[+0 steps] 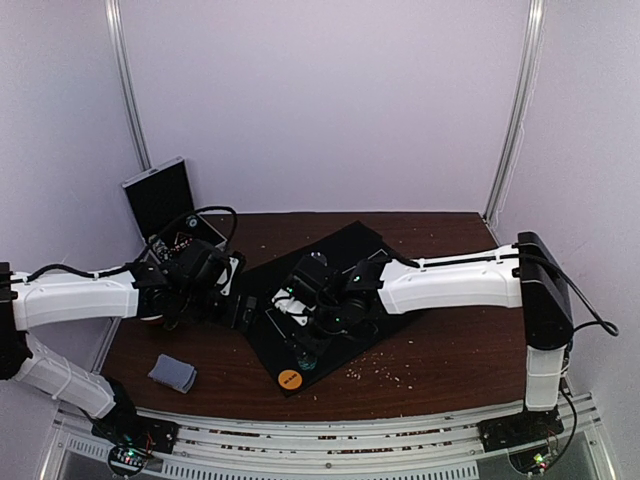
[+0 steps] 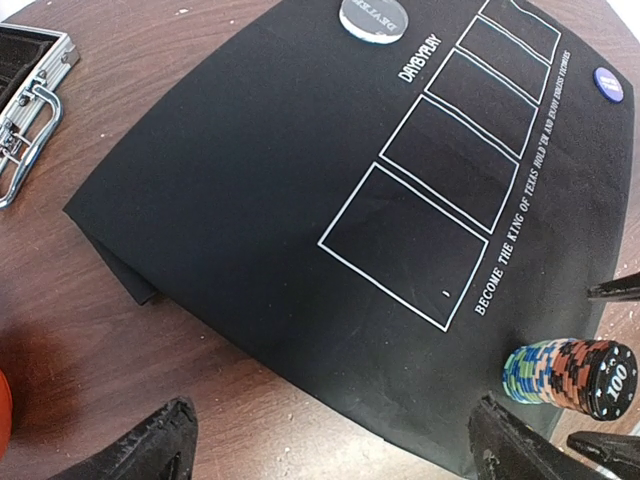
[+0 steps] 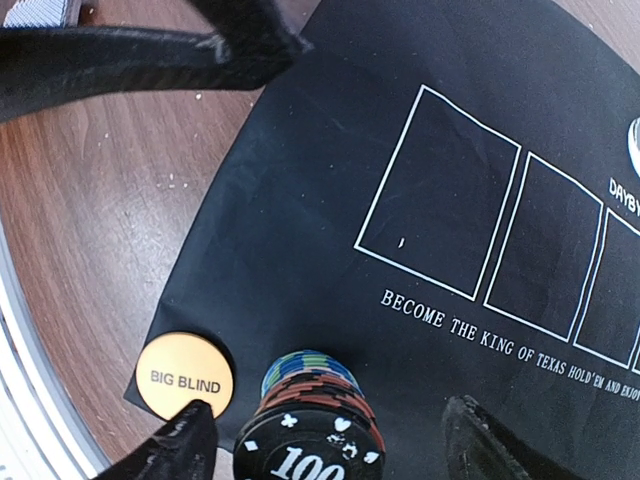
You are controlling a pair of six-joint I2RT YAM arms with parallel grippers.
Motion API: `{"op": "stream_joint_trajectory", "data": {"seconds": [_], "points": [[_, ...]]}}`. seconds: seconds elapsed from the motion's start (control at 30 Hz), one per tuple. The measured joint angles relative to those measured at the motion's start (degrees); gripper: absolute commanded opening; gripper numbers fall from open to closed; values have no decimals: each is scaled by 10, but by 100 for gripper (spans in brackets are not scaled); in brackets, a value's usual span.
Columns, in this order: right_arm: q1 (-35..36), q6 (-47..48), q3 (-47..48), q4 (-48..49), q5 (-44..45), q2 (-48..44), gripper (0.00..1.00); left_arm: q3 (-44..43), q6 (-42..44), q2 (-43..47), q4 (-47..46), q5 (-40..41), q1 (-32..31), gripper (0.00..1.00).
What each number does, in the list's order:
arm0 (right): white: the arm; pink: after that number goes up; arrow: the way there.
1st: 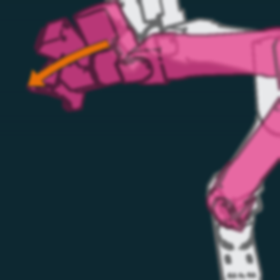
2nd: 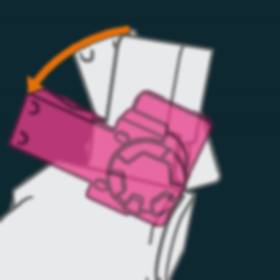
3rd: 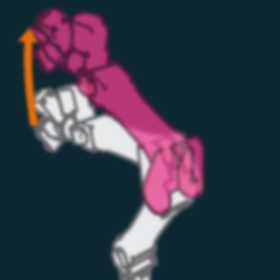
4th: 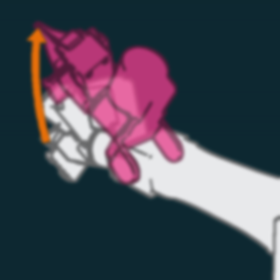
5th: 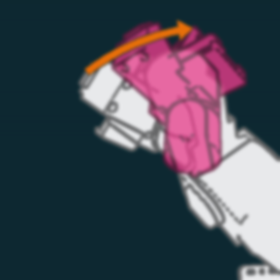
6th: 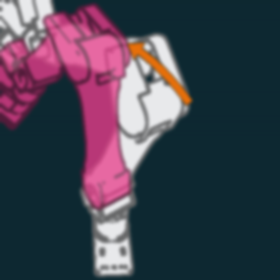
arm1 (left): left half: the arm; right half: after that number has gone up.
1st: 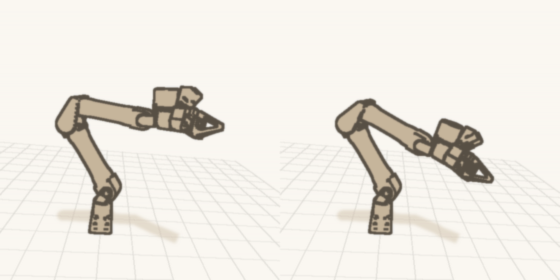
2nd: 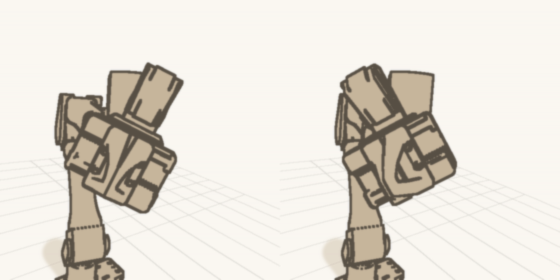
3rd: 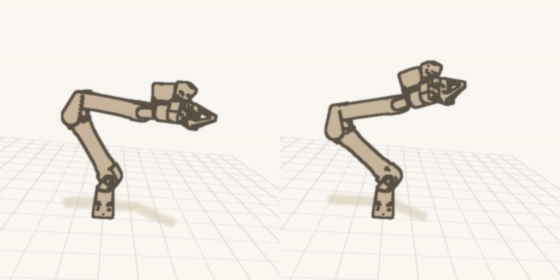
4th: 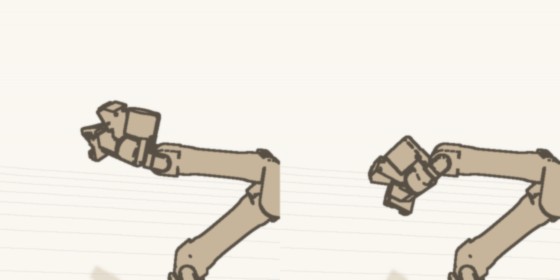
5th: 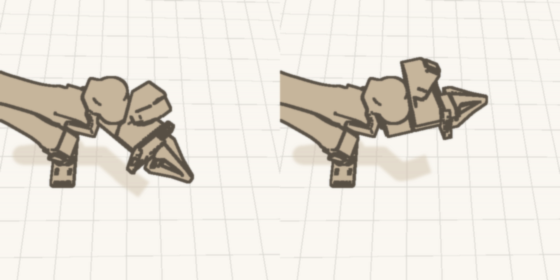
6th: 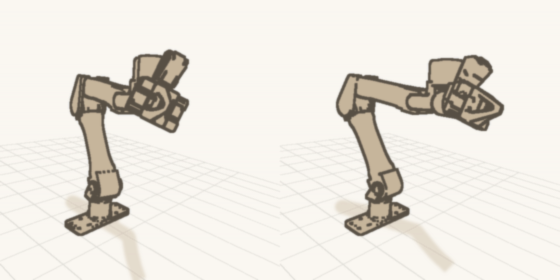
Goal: Distribute texas hold em gaming equipment
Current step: Pick up the pile of poker chips from the pile of poker chips.
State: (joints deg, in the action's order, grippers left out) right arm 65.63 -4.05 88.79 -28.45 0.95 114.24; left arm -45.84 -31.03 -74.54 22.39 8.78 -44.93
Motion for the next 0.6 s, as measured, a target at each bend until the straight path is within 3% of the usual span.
{"op": "stream_joint_trajectory", "data": {"seconds": [0.2, 0.47, 0.6], "points": [[0, 7, 0, -3, 0, 1, 73, 0, 4, 0, 0, 0, 0, 98], [0, 12, 14, -8, 1, 27, 55, 0, 7, 0, 0, 0, 0, 97], [0, 15, 18, -14, 1, 31, 42, 0, 7, 0, 0, 0, 0, 97]]}}
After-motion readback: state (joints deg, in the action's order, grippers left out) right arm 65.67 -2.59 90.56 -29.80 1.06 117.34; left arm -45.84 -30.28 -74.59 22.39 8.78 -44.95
